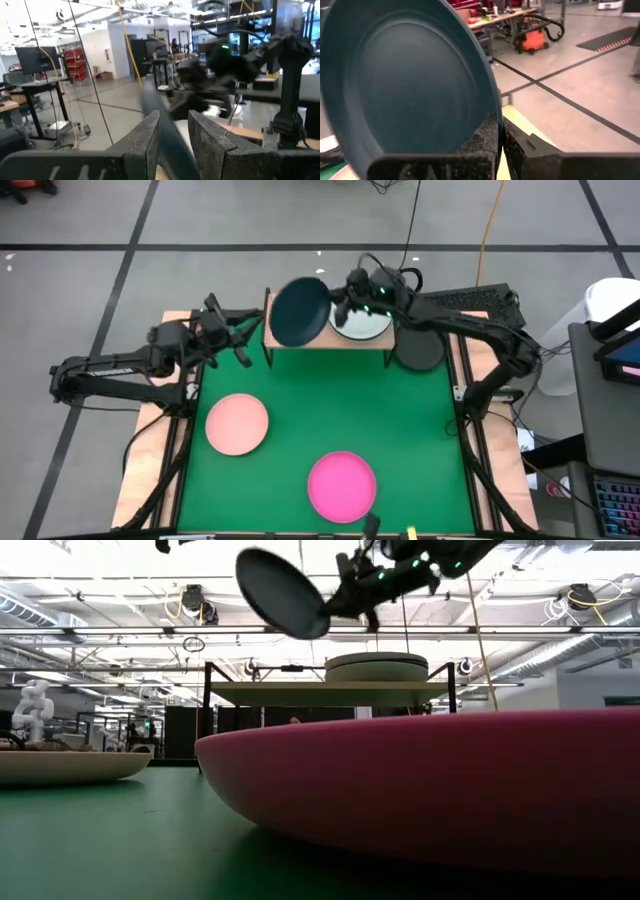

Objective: Place and stack plates onto a shelf
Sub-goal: Put the dark blue plate on the shelf

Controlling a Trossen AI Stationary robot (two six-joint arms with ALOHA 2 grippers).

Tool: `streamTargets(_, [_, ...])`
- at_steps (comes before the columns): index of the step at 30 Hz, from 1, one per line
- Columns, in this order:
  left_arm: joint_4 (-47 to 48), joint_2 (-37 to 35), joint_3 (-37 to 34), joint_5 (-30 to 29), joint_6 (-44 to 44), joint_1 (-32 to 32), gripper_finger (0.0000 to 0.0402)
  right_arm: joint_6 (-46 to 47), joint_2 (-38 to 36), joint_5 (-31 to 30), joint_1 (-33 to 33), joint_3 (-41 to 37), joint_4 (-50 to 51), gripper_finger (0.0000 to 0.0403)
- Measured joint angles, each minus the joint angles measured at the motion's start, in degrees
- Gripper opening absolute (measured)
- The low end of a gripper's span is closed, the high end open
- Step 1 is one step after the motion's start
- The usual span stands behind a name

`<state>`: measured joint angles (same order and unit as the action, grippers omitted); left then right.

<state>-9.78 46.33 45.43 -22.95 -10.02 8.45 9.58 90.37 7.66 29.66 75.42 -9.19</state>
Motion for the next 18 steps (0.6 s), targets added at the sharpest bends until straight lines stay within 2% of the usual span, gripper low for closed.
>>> streamTargets(3, [1.87,0.07,-0.02,0.03,0.04,0.00,0.0108,1.30,4.26,2.06,3.32,2.56,-0.56,0.0000])
streamTargets(9, [4.45,0.26,-0.07,0.13,-0.14,0.15,0.0108,5.29,10.63,10.15,7.56,3.73,-4.32,0.0000])
streamTargets(13, [4.00,0.26,-0.07,0.08,-0.46,0.33,0.0108,4.86,12.90,11.15,8.69,3.71,-4.42,0.0003])
streamTargets(18, [4.02,0.26,-0.07,0.02,-0.79,0.74,0.0108,4.53,13.56,15.22,9.08,3.71,-4.76,0.0015])
